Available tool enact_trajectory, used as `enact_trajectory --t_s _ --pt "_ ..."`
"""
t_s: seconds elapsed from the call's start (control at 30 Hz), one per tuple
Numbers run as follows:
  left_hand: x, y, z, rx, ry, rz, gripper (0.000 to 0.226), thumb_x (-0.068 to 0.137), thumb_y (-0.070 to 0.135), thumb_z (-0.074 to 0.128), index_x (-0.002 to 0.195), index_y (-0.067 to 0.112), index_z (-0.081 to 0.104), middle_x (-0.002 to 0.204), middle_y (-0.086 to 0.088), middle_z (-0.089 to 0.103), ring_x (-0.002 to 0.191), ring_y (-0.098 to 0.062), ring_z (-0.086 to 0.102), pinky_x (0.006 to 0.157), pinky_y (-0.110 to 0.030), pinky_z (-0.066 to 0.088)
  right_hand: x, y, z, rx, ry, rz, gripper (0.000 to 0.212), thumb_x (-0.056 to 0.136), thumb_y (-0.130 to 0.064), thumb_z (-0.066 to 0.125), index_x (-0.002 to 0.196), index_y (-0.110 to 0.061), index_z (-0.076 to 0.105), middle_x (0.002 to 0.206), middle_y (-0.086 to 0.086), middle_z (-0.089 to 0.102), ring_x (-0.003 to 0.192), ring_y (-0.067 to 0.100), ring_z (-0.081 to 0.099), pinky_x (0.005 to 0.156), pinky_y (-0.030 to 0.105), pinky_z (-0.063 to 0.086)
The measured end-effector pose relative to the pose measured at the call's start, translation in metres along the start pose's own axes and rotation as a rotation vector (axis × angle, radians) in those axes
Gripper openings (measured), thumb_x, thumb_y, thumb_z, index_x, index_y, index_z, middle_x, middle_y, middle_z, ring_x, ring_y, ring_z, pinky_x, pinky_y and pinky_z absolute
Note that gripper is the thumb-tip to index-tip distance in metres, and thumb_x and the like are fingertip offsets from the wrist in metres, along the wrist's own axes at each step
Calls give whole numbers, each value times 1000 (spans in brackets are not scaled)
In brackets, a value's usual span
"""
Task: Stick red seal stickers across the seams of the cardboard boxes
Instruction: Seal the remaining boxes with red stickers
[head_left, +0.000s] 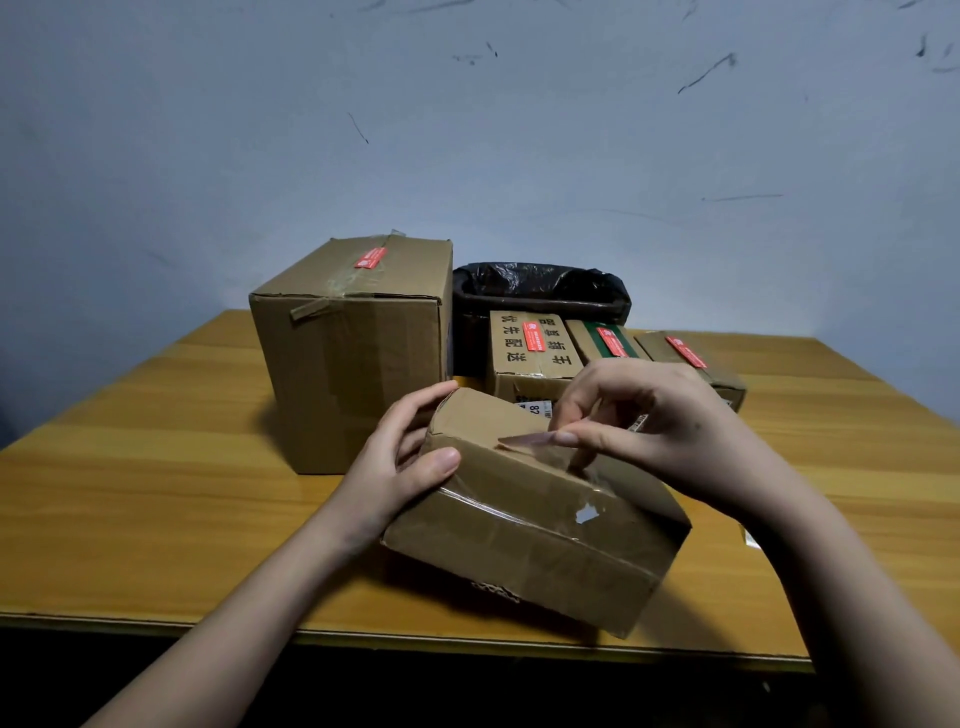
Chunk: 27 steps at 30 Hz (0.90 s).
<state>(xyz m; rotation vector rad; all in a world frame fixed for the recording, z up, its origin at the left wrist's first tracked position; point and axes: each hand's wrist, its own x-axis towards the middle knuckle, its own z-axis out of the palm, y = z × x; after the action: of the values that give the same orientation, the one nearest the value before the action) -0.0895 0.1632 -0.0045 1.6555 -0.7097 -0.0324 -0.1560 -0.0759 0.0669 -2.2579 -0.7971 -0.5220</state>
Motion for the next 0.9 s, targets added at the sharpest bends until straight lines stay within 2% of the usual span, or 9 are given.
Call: enact_trajectory --t_s 0.1,0.2,0.27,0.33,0.43,0.57,0.63,0.8,0.9 --pt "0 -2 -1 30 8 30 109 50 85 62 139 26 40 141 3 44 119 3 51 89 -9 42 -1 3 1 -62 26 -5 16 85 -41 65 81 -25 64 81 -3 67 68 16 67 58 44 51" --pt "0 -2 1 55 36 75 108 55 84 60 141 23 36 142 6 42 121 6 48 90 -7 38 -3 4 3 -80 117 -25 11 85 -37 66 82 -29 60 78 -9 65 68 10 69 60 29 52" --pt "-1 -4 3 80 54 112 106 59 84 57 143 24 32 145 10 39 126 6 43 94 -6 35 -4 5 6 -122 167 -31 9 86 -37 65 85 -30 59 79 -13 64 70 8 69 61 28 53" --pt "-4 -9 4 135 72 146 99 64 84 52 144 28 31 147 9 36 134 -2 37 102 -15 35 -4 9 12 -225 203 -49 12 88 -39 60 87 -27 61 83 -14 63 74 6 65 61 30 54" --pt "-8 -17 5 217 106 181 88 70 81 48 142 32 34 146 7 38 135 -13 37 107 -35 35 -5 16 20 -277 255 -41 19 90 -41 56 91 -23 63 88 -15 62 75 1 61 63 23 53" --pt "-11 -21 5 263 149 225 74 75 74 50 138 38 35 144 6 39 135 -13 37 108 -27 34 -10 24 23 -188 358 9 13 89 -38 59 97 -28 63 89 -17 64 78 4 66 65 31 55" --pt "-13 -25 4 272 156 215 70 75 62 54 137 39 33 145 6 37 135 -11 35 108 -24 33 -11 26 23 -157 412 39 11 88 -38 59 96 -31 62 88 -18 64 77 7 67 63 34 55" --pt "-15 -30 7 216 90 123 73 68 54 56 135 39 30 148 9 29 134 -9 34 106 -31 36 -15 33 25 -126 495 79 11 88 -37 58 94 -29 63 89 -16 66 77 10 68 63 38 56" --pt "-15 -31 12 161 47 81 79 67 56 55 137 33 27 146 11 30 131 -7 37 100 -19 39 -17 37 26 -148 489 94 13 89 -39 57 96 -30 62 90 -15 67 78 7 68 63 35 57"
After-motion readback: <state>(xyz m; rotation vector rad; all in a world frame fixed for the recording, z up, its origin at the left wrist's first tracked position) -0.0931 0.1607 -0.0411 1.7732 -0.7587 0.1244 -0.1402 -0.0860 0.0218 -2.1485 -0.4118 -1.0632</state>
